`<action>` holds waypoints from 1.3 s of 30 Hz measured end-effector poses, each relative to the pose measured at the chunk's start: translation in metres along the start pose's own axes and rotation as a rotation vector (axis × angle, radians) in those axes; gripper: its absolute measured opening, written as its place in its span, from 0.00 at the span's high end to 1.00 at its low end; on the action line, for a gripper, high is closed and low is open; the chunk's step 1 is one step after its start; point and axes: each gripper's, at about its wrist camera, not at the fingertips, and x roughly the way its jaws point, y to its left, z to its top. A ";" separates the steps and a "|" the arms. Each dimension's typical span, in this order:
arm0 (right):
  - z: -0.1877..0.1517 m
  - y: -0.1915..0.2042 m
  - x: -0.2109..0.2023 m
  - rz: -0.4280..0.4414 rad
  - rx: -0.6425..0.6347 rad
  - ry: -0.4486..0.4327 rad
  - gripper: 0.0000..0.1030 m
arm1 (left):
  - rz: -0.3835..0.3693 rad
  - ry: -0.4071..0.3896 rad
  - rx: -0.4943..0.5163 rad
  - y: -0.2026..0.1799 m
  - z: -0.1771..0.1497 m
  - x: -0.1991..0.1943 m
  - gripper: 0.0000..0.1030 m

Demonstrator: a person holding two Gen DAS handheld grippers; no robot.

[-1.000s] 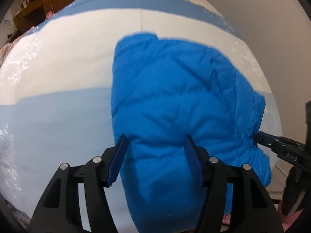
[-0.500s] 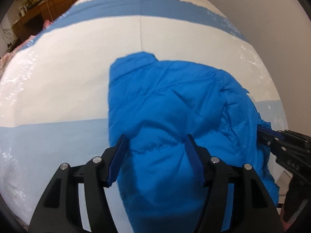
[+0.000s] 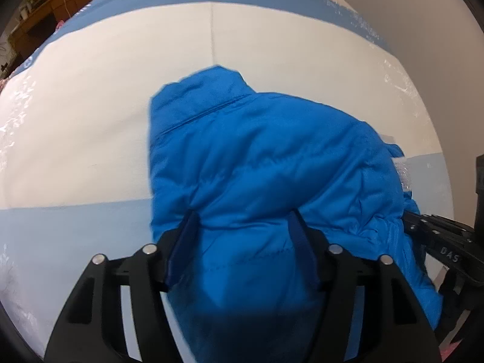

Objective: Fold large clothes

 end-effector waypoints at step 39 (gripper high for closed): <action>-0.043 0.038 -0.068 0.031 -0.232 -0.106 0.77 | 0.010 -0.182 0.016 -0.013 -0.038 -0.064 0.43</action>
